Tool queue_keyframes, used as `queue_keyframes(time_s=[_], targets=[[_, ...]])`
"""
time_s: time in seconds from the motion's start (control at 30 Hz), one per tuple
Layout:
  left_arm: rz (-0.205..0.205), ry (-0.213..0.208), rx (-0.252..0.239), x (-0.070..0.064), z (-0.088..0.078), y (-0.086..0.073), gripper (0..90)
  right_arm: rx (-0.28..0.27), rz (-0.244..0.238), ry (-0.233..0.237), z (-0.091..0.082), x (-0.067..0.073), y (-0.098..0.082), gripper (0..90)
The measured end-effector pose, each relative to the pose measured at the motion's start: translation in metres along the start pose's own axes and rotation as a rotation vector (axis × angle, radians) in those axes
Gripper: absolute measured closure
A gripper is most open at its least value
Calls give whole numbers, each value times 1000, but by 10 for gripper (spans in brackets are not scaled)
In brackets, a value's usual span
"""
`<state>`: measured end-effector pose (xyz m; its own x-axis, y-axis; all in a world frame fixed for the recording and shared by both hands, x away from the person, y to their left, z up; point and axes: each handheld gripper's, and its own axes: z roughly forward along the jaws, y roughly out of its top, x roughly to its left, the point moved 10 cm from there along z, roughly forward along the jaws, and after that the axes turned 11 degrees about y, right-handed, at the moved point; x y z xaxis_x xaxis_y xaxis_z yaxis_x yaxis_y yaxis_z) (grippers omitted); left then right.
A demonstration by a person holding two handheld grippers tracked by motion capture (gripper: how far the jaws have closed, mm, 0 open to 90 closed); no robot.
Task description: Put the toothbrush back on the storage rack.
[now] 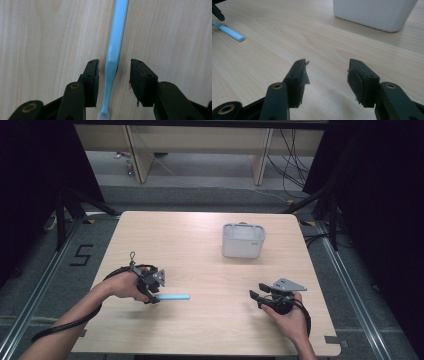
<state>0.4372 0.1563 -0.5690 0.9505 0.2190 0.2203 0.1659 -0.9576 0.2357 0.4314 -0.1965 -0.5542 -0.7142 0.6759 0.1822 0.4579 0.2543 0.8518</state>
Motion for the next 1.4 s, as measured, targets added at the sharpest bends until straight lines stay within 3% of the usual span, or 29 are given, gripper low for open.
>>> queue_keyframes(time_s=[0.1, 0.17, 0.2, 0.23, 0.3, 0.4, 0.43, 0.53, 0.63, 0.7, 0.77, 0.8, 0.83, 0.97, 1.07, 1.2, 1.3, 1.4], targets=[[39, -6, 30, 0, 2, 0, 590, -1, 0, 2, 0, 0, 0, 493], [55, -14, 37, -1, 3, 1, 599, -6, 38, 38, 4, 5, -1, 493], [53, -24, 40, -2, 3, 2, 604, -1, 10, 17, 2, 2, 0, 493], [59, -21, 41, -2, 3, 3, 614, -13, 33, 22, 4, 5, 0, 493], [68, -22, 41, -2, 4, 5, 629, 5, 31, 20, 3, 5, -1, 493], [83, -30, 50, -2, 6, 8, 647, 5, -3, 15, 4, 3, 0, 493], [87, -32, 52, -2, 6, 8, 653, 13, 49, 36, 5, 9, -2, 493], [104, -45, 65, -2, 7, 9, 663, 1, 14, 29, 6, 7, 0, 493], [121, -53, 75, -1, 8, 9, 669, 14, 33, 33, 4, 8, -1, 493], [131, -58, 91, -1, 9, 8, 675, -4, -8, 25, 4, 4, 2, 493], [138, -62, 104, 0, 10, 8, 677, -3, -7, 24, 4, 4, 2, 493], [142, -62, 108, 0, 10, 8, 680, -1, 16, 26, 4, 6, 1, 493], [143, -63, 109, 1, 10, 9, 684, -4, -7, 28, 5, 5, 2, 493], [151, -65, 122, 2, 10, 11, 699, 7, 0, 30, 4, 6, 1, 493], [162, -76, 137, 0, 12, 11, 712, 10, 31, 39, 5, 9, 0, 493], [172, -80, 144, 0, 13, 11, 723, -5, -9, 28, 4, 5, 3, 493], [169, -77, 148, 0, 13, 11, 743, 5, 33, 36, 4, 8, 1, 493], [184, -71, 162, 0, 13, 10, 772, 2, -8, 30, 5, 5, 2, 494]])
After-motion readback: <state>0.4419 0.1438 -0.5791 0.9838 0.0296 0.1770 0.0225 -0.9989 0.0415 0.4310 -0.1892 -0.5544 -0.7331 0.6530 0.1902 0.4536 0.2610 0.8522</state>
